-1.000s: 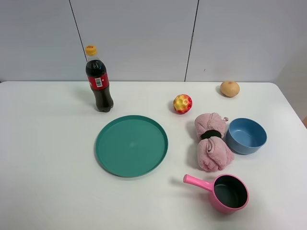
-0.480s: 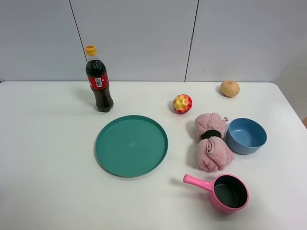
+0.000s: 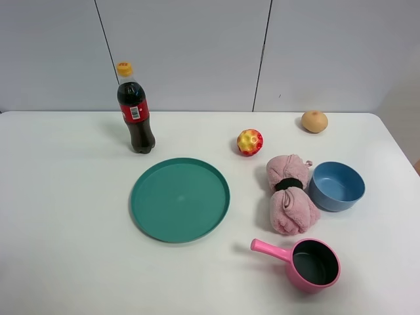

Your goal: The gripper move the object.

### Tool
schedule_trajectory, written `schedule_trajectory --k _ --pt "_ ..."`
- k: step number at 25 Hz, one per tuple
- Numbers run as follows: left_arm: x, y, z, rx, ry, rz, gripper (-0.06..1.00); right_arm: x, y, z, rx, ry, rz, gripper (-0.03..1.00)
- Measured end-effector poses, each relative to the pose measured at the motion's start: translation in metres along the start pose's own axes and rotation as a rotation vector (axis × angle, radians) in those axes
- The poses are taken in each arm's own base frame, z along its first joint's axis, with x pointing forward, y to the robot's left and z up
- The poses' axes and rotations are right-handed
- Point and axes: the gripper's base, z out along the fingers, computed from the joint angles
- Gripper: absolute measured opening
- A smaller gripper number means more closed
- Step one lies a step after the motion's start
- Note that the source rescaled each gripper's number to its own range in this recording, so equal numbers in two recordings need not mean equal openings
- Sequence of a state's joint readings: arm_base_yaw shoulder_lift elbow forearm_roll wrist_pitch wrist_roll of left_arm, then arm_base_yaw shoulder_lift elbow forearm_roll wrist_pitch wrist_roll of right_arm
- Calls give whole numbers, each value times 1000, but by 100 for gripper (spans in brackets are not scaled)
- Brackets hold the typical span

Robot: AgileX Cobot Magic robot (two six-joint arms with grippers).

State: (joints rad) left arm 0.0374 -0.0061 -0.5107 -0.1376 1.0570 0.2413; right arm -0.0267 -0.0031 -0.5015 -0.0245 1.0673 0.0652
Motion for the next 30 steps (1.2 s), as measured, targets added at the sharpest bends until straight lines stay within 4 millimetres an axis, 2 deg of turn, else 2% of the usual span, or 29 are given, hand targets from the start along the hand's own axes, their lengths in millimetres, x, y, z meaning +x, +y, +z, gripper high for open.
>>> schedule_trajectory --k 30 --pt "1 5 0 -55 11 -70 95 0 0 0 0 0 0 100"
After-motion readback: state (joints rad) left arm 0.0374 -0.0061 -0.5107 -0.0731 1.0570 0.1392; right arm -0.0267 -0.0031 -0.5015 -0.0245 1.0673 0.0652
